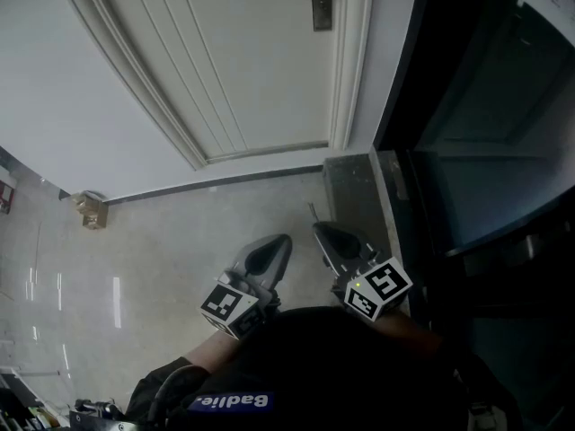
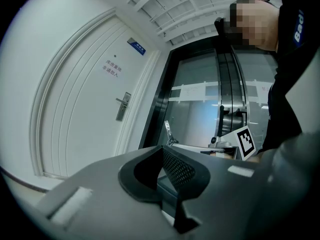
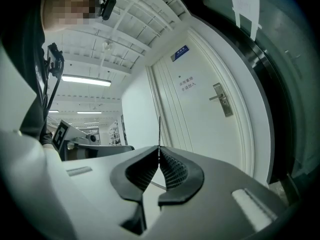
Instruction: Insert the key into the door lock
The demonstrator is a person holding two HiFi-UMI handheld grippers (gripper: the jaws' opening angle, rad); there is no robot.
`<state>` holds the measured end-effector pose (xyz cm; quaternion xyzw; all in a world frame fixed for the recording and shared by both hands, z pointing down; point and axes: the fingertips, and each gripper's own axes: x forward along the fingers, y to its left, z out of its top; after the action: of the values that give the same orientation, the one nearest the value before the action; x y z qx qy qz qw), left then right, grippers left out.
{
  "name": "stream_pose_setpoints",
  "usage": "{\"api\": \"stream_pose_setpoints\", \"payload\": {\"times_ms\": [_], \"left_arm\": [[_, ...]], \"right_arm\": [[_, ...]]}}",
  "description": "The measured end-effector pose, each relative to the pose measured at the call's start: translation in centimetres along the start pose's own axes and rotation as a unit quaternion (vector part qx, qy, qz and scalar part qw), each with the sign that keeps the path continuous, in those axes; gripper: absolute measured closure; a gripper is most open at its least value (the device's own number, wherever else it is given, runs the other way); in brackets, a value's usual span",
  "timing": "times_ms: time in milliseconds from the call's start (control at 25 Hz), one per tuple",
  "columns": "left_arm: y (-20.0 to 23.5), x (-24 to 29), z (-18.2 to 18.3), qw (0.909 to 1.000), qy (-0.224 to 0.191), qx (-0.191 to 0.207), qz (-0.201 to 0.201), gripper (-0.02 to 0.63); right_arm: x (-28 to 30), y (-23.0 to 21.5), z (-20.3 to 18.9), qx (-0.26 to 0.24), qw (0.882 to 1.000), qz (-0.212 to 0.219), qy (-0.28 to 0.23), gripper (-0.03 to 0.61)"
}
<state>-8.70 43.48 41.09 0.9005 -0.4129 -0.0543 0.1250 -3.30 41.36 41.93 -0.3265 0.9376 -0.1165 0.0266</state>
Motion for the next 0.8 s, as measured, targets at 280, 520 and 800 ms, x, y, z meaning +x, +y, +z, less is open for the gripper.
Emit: {"api": "stream_pose_setpoints", "payload": {"times_ms": [280, 520, 800], "left_arm": [[-1.3, 3.0, -0.9, 0.9995, -0.007, 0.007, 0.031, 0.594], [-2.5, 5.2, -0.6, 0.9992, -0.001, 0.008, 0.039, 0.594], [0.1, 8.0, -0.1, 0.9996, -0.008, 0.007, 0.025, 0.594]], "right_arm": [[-2.2, -3.5, 0.5, 0.012, 1.0, 0.017, 0.003, 0.566], [-2.9, -5.4, 0.6, 0.017, 1.0, 0.026, 0.004, 0.566], [-0.7, -8.5, 0.6, 0.012, 1.0, 0.008, 0.013, 0.566]]}}
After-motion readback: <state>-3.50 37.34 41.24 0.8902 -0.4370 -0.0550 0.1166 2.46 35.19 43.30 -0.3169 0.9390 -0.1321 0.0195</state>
